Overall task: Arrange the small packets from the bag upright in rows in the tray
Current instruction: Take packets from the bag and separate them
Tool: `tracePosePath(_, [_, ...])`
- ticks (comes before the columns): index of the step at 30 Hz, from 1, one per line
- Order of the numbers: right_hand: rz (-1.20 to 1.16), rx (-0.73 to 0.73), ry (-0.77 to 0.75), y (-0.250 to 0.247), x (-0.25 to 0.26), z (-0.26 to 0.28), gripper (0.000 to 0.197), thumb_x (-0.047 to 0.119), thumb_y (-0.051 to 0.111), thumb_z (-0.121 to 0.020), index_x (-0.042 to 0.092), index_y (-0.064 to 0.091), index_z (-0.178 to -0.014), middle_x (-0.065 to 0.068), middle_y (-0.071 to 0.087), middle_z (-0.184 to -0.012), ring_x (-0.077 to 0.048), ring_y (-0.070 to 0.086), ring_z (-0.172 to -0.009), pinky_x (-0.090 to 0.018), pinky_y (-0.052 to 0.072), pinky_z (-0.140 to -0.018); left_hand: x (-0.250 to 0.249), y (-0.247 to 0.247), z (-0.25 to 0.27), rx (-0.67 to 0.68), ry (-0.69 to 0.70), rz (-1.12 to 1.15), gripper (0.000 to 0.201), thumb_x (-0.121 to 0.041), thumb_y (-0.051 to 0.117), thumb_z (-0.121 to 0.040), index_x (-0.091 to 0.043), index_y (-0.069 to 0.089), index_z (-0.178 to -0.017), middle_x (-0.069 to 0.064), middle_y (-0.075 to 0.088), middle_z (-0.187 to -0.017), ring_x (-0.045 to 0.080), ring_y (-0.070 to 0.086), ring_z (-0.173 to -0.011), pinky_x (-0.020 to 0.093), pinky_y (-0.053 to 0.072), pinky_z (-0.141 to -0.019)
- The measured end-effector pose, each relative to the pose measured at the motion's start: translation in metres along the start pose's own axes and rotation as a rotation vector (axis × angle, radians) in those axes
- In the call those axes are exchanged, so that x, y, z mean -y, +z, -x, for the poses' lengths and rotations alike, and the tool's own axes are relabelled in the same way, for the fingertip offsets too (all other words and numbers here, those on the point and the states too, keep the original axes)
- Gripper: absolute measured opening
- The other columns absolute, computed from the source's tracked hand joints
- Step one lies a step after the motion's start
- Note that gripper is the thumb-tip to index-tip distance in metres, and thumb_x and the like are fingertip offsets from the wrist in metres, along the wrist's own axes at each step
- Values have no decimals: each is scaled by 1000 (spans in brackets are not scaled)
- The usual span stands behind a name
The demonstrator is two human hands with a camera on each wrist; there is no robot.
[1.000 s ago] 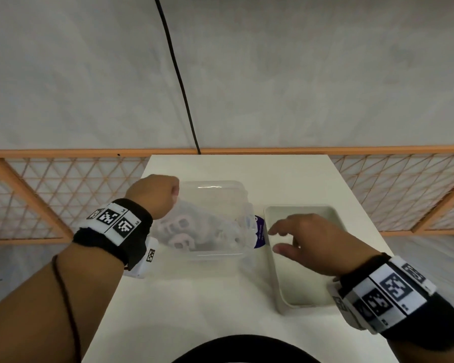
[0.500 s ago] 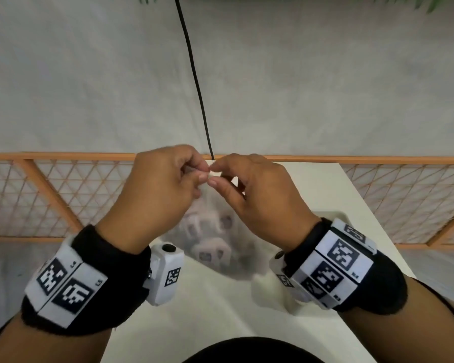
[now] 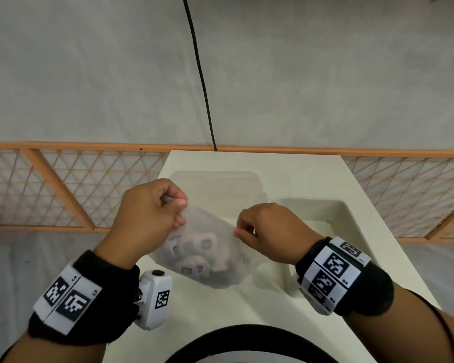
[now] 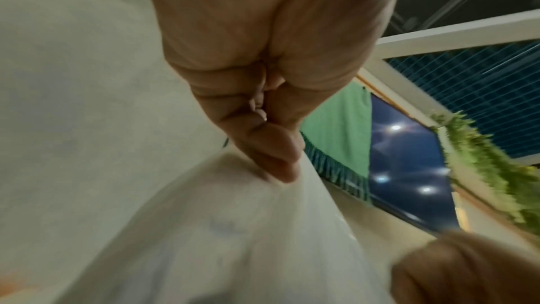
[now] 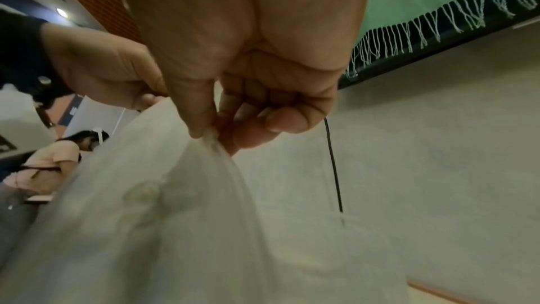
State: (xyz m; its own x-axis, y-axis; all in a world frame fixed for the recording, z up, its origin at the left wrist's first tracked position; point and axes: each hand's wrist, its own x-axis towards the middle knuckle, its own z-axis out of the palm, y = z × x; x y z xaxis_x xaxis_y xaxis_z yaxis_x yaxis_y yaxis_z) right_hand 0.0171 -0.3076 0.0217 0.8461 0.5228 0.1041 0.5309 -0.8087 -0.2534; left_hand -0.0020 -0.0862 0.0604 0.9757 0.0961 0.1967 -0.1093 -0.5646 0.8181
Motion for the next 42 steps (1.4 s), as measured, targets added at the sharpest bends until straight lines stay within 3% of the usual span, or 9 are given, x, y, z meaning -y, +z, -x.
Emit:
tracePosePath(11, [107, 211, 117, 39, -22, 12, 12, 31, 48, -92, 27, 47, -80, 4, 64, -89, -15, 47, -72, -27, 44, -68, 105, 17, 17, 7, -280, 76, 14, 2, 59, -87, -6, 63, -76, 17, 67, -69, 14, 68, -51, 20, 53, -54])
tracePosePath(16, [121, 172, 129, 58, -35, 16, 12, 28, 42, -95, 24, 50, -87, 2, 64, -95, -19, 52, -76, -27, 42, -66, 117, 33, 21, 81, -237, 64, 16, -4, 57, -86, -19, 63, -82, 4, 59, -71, 22, 69, -62, 35, 56, -66])
tracePosePath(20, [106, 92, 91, 66, -44, 19, 31, 20, 48, -94, 32, 53, -123, 5, 62, -105, -23, 62, -88, -30, 48, -70, 115, 40, 20, 252, -142, -88, 17, -17, 61, -88, -33, 66, -87, -5, 59, -94, 16, 63, -74, 31, 51, -73])
tracePosePath(24, [242, -5, -124, 74, -49, 22, 61, -3, 76, -57, 33, 70, -105, 3, 64, -79, -20, 59, -50, -21, 40, -45, 110, 46, 17, 350, -96, -174, 20, -24, 62, -89, -44, 67, -88, -10, 55, -99, 4, 56, -85, 24, 46, -81])
tracePosePath(27, [271, -72, -257, 82, -52, 27, 67, -7, 74, -55, 34, 70, -108, -2, 64, -87, -20, 59, -57, -25, 45, -55, 108, 50, 18, 378, -67, -186, 22, -24, 64, -87, -45, 68, -93, -11, 54, -98, -3, 55, -81, 8, 38, -73])
tracePosePath(31, [282, -85, -274, 88, -57, 35, 51, -2, 59, -70, 31, 68, -107, -4, 62, -90, -22, 60, -65, -29, 48, -62, 108, 56, 21, 331, -46, -147, 25, -14, 67, -83, -38, 73, -82, -12, 57, -97, -4, 55, -68, 5, 39, -65])
tracePosePath(34, [266, -79, -229, 90, -59, 38, 53, -4, 78, -54, 28, 70, -95, -2, 59, -86, -22, 59, -65, -27, 46, -61, 106, 61, 19, 320, -69, -179, 30, -7, 62, -82, -32, 69, -68, -10, 59, -96, 4, 55, -64, 8, 37, -62])
tracePosePath(39, [238, -8, -172, 86, -57, 39, 63, -2, 77, -44, 33, 71, -96, 2, 56, -80, -18, 58, -62, -24, 35, -53, 97, 70, 18, 379, -97, -283, 19, -23, 57, -85, -32, 70, -75, -10, 52, -95, 3, 53, -80, 17, 37, -65])
tracePosePath(42, [214, 98, -81, 83, -50, 40, 49, 22, 65, -72, 36, 62, -119, 3, 56, -89, -19, 59, -75, -26, 36, -63, 96, 76, 19, 337, -108, -330, 15, -32, 57, -85, -31, 66, -74, -7, 53, -92, 6, 55, -82, 21, 42, -70])
